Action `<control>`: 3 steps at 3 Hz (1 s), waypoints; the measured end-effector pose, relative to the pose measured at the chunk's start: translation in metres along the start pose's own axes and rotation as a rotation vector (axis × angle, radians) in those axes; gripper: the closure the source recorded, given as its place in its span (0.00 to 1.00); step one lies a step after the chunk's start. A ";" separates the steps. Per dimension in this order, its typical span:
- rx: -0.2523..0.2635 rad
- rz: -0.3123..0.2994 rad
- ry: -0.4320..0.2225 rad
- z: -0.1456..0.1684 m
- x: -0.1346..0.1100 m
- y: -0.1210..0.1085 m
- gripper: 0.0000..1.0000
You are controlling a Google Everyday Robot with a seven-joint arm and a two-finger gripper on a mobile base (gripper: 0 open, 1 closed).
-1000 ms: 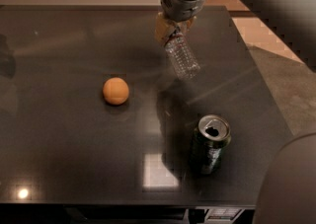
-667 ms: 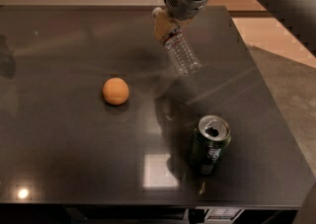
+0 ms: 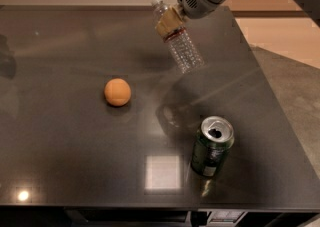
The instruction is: Place water bottle upright
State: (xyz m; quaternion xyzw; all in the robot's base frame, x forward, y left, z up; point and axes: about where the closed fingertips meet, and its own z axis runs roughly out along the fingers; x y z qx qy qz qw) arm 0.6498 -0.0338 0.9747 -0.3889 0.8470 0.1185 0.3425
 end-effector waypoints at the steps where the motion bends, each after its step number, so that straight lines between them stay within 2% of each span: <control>1: -0.042 -0.056 -0.091 -0.007 -0.003 0.000 1.00; 3: -0.120 -0.125 -0.234 -0.014 -0.002 0.000 1.00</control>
Offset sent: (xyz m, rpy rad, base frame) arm -0.0071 -0.0098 0.0172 0.1759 -0.1701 0.2127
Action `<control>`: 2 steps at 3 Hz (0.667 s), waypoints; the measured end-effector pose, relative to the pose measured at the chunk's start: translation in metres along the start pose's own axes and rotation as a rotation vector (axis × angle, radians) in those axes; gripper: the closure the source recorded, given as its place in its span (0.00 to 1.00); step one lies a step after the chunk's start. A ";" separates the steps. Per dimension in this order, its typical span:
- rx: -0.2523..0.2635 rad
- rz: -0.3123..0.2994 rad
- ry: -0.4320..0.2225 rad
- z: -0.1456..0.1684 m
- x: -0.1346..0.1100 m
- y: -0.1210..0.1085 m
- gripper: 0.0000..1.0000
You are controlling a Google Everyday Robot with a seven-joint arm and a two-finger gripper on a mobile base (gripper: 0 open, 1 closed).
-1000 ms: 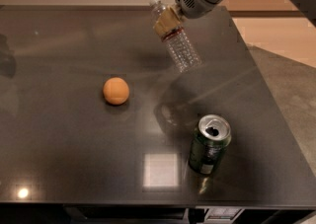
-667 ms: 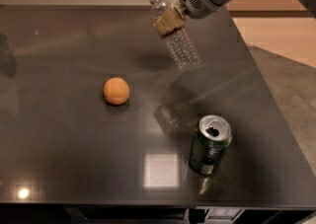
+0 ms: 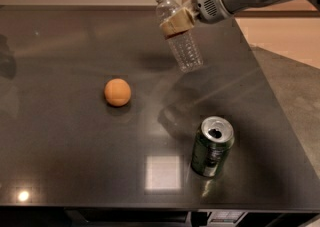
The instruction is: Place water bottle upright
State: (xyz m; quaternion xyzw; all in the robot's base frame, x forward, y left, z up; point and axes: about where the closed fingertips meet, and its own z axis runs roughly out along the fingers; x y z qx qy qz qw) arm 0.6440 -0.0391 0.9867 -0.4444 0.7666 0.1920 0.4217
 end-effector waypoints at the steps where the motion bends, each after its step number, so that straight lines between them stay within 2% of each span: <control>1: -0.041 -0.010 -0.090 0.000 0.003 -0.002 1.00; 2: -0.078 -0.013 -0.183 -0.001 0.009 -0.005 1.00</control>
Offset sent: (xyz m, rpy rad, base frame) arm -0.0008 -0.0223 -0.0080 0.2798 -0.1137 0.1280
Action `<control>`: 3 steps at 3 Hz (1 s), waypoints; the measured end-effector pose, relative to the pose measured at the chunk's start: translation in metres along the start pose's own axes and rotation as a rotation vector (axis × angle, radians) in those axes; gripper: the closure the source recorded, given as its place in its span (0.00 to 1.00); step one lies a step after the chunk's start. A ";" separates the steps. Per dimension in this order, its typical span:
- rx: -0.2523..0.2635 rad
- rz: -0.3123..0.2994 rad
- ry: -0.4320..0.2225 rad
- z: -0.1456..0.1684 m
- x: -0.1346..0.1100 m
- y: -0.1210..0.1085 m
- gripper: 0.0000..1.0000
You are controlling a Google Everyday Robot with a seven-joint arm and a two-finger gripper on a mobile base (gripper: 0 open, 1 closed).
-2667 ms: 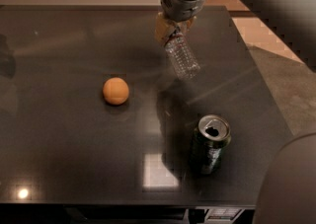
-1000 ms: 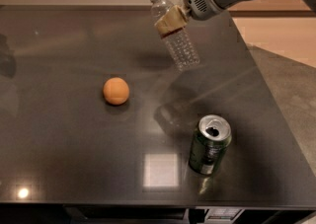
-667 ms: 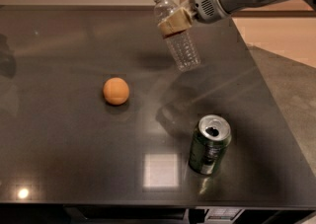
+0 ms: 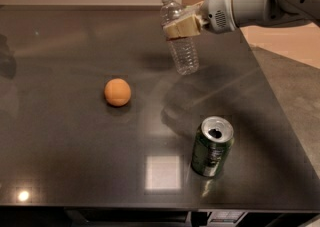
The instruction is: Place water bottle upright
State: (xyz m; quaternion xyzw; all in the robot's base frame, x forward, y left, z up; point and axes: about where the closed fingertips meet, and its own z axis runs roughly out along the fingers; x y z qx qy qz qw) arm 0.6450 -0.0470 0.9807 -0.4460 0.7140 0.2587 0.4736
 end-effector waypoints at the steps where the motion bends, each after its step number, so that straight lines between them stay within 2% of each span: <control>1: -0.019 -0.017 -0.086 -0.004 0.006 0.000 1.00; 2: -0.032 -0.028 -0.179 -0.010 0.014 -0.002 1.00; 3: -0.074 -0.024 -0.272 -0.018 0.024 -0.006 1.00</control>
Offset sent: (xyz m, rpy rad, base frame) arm -0.0102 -0.0349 -0.0137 0.2631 -0.1616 0.0707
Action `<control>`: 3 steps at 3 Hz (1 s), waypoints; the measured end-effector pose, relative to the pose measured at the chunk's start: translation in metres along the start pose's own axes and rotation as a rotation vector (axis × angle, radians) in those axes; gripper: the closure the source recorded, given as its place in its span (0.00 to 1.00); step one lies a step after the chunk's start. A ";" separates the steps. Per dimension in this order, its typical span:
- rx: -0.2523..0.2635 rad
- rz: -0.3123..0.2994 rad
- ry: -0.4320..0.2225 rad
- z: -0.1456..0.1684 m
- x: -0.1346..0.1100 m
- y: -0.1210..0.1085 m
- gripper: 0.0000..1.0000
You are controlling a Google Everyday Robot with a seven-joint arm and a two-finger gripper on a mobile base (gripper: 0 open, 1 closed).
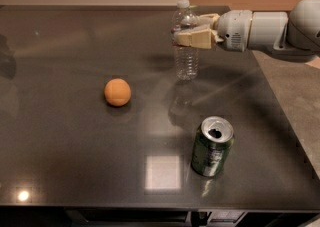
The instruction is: Place water bottle upright
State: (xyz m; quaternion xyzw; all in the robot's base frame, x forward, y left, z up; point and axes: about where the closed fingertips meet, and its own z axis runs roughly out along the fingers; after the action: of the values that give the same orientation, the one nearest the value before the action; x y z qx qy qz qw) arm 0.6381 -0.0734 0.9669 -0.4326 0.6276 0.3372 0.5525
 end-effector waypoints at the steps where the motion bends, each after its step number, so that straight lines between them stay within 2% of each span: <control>1: -0.038 0.006 -0.064 -0.006 0.009 -0.003 1.00; 2: -0.051 0.006 -0.107 -0.007 0.021 -0.008 0.82; 3: -0.041 -0.004 -0.140 -0.006 0.031 -0.013 0.59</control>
Offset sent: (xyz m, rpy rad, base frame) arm 0.0098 -0.0256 -0.0331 0.1484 -0.0480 0.0606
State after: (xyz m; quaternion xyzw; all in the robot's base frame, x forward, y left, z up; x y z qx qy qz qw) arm 0.6467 -0.0895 0.9380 -0.4204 0.5794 0.3786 0.5867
